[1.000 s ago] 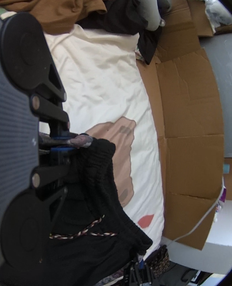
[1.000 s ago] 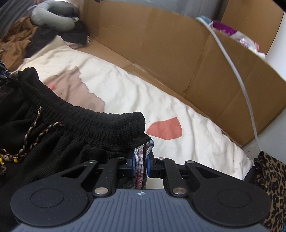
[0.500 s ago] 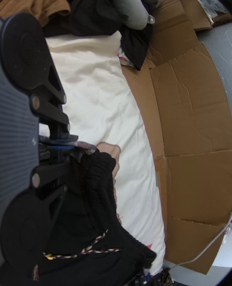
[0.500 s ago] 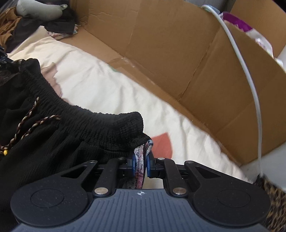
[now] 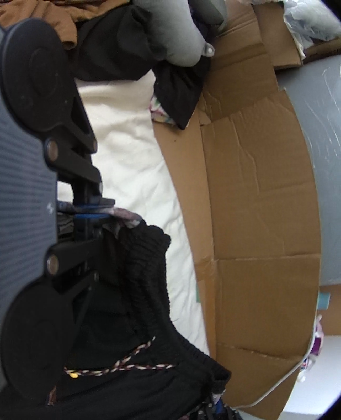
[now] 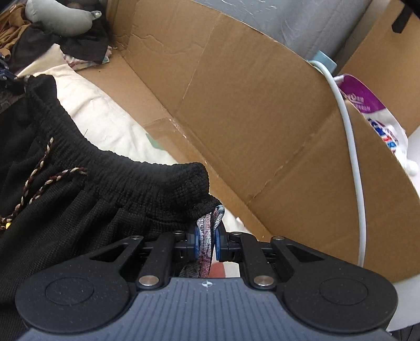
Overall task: Fold clothes
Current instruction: 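Lift the black shorts by the waistband with both tools, shaking them out, then lower the shorts onto the sheet and open both tools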
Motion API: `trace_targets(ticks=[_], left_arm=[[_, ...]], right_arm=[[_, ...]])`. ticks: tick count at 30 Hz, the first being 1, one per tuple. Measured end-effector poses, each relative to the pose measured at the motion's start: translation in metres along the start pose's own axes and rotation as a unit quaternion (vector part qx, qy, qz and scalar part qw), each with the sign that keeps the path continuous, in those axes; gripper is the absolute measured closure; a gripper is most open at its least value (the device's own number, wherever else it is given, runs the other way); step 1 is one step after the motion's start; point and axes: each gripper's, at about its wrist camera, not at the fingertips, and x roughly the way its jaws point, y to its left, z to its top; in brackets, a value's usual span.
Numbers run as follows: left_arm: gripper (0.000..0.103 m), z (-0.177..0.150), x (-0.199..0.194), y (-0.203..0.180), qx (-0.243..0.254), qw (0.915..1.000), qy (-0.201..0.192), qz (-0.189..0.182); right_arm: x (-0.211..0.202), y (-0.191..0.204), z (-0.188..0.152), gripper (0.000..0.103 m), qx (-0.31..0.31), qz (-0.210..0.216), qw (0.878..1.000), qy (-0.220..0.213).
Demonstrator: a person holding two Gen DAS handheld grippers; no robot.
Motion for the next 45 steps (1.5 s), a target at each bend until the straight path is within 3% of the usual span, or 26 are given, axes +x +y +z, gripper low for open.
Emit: trace_targets(ticks=[15, 22, 26, 28, 31, 34, 39, 42, 45], left_arm=[[0.099, 0.015, 0.015, 0.024, -0.021, 0.9995, -0.006, 0.022], [0.099, 0.014, 0.027, 0.025, -0.029, 0.9993, -0.001, 0.023], [0.097, 0.009, 0.049, 0.022, -0.042, 0.9986, 0.022, 0.023], [0.086, 0.007, 0.062, 0.018, -0.048, 0.9972, 0.047, 0.032], [0.075, 0.004, 0.065, 0.016, -0.067, 0.9946, 0.064, 0.048], [0.068, 0.004, 0.059, 0.014, -0.065, 0.9942, 0.066, 0.055], [0.064, 0.005, 0.041, 0.018, -0.08, 0.9938, 0.055, 0.054], [0.054, 0.006, 0.033, 0.015, -0.094, 0.993, 0.059, 0.039], [0.05, 0.004, 0.02, 0.009, -0.104, 0.9922, 0.059, 0.033]], right_arm=[[0.018, 0.002, 0.048, 0.094, -0.051, -0.037, 0.998, 0.012], [0.036, 0.011, 0.045, 0.094, -0.067, -0.052, 0.996, 0.033], [0.053, 0.012, 0.037, 0.092, -0.049, -0.04, 0.996, 0.055], [0.059, 0.004, 0.029, 0.076, -0.002, -0.016, 0.997, 0.074], [0.055, -0.008, 0.015, 0.063, 0.039, -0.009, 0.996, 0.076], [0.044, -0.024, 0.001, 0.057, 0.069, -0.003, 0.995, 0.068], [0.021, -0.04, -0.019, 0.055, 0.118, 0.003, 0.991, 0.065], [0.005, -0.045, -0.031, 0.055, 0.134, 0.015, 0.988, 0.07], [-0.011, -0.041, -0.035, 0.055, 0.145, 0.034, 0.987, 0.063]])
